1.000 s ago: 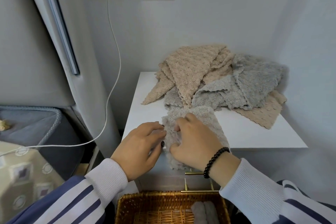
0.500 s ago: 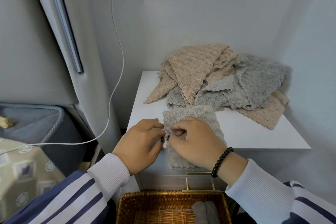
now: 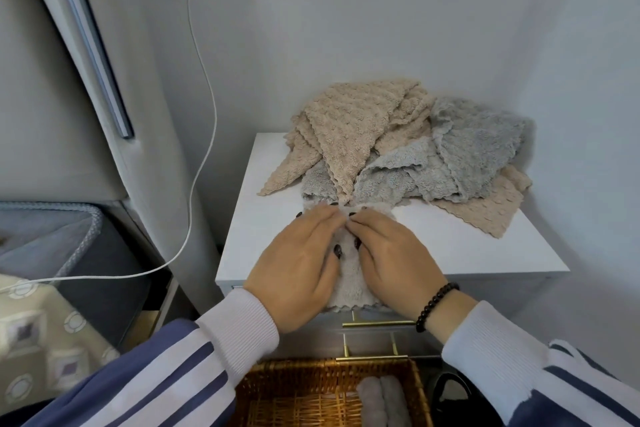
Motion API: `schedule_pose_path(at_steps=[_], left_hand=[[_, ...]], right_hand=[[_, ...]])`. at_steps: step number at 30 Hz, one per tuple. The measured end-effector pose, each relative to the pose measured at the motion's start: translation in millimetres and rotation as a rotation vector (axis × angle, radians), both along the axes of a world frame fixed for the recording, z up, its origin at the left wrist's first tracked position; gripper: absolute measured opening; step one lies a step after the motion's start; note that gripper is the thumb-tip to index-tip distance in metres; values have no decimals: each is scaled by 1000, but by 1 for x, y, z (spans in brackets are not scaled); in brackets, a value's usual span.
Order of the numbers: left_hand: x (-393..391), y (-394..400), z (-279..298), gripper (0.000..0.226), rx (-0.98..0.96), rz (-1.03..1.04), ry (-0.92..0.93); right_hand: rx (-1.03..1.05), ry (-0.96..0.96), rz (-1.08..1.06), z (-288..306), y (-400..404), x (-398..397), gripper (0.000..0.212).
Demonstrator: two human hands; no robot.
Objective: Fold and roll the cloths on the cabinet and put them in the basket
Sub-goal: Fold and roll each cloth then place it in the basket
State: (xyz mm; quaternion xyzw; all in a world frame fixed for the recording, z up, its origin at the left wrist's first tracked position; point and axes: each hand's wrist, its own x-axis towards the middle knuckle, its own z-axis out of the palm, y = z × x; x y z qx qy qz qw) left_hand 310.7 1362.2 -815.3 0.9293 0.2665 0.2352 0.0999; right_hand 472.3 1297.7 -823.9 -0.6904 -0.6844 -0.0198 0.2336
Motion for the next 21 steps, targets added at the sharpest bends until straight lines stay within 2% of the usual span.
schedule_pose_path(at_steps=[2,5,8,11,15,19,21], left_hand=[[8,-2,-3,69,-35,40,147],[10,2,-12,72,-89,128,384],[7,4,-15,82,-64,134,438],[6,4,-16,79,-60,143,456],[7,4,-15,78,-56,134,477],[3,12,-14,85,-53,79,479],[-2,18,-12,89,-40,24,484]], right_hand=[[11,-18,-10,-6,-1,1,43],[-79,-78,-31,-8,-3,4,57],[-264,-107,-55,-9,-3,16,75],[-402,-103,-76,-3,-1,29,68],[-449,203,-76,16,-2,37,72],[-280,483,-183,33,9,44,53],[-331,550,-233,41,14,44,49]])
